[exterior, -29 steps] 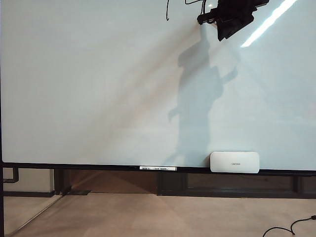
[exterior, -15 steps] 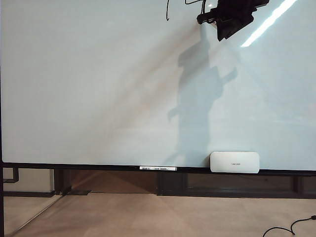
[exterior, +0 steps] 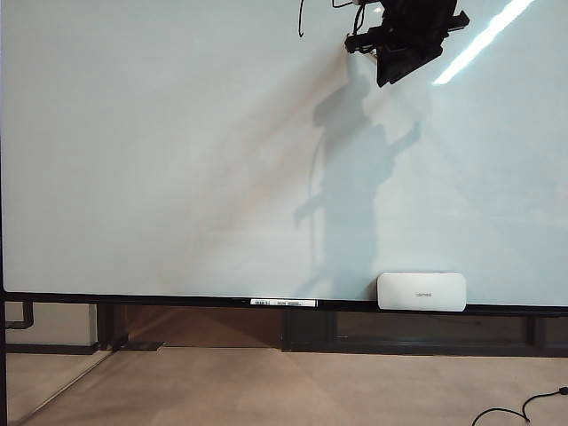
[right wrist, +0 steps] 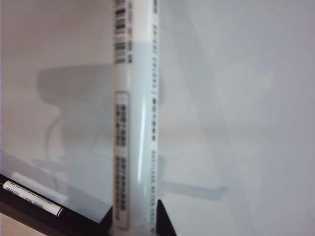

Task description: Reach to the right to find the marker pen, pick it up, and write the number 19 on the whiteboard.

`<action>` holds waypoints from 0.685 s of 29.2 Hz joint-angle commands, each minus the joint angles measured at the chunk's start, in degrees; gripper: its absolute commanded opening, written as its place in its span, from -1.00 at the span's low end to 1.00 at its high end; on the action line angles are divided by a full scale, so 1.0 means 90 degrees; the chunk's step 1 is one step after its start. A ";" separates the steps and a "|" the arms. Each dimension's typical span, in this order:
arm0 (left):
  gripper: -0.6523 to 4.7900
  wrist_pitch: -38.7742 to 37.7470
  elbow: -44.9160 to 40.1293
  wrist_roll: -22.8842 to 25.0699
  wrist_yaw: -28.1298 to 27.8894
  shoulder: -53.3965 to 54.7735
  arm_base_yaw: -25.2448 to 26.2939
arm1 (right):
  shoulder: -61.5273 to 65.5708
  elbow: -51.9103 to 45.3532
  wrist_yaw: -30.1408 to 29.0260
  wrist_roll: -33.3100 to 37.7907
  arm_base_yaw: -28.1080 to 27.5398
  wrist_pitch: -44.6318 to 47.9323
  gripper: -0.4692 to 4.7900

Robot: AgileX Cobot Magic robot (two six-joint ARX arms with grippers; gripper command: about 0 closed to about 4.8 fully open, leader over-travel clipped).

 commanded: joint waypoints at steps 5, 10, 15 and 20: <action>-0.78 0.0083 0.0022 0.0017 -0.0022 -0.0002 -0.0005 | 0.0017 0.0019 -0.0491 0.0044 -0.0012 0.0296 -0.84; -0.78 0.0083 0.0022 0.0056 -0.0022 -0.0002 -0.0005 | 0.0017 0.0019 -0.0680 0.0029 -0.0012 0.0352 -0.84; -0.78 0.0083 0.0022 0.0056 -0.0022 -0.0002 -0.0005 | 0.0012 0.0019 -0.0680 0.0029 -0.0007 0.0345 -0.84; -0.78 0.0090 0.0032 0.0056 -0.0022 -0.0010 -0.0005 | -0.0270 0.0027 -0.0682 0.0032 0.0024 -0.0007 -0.84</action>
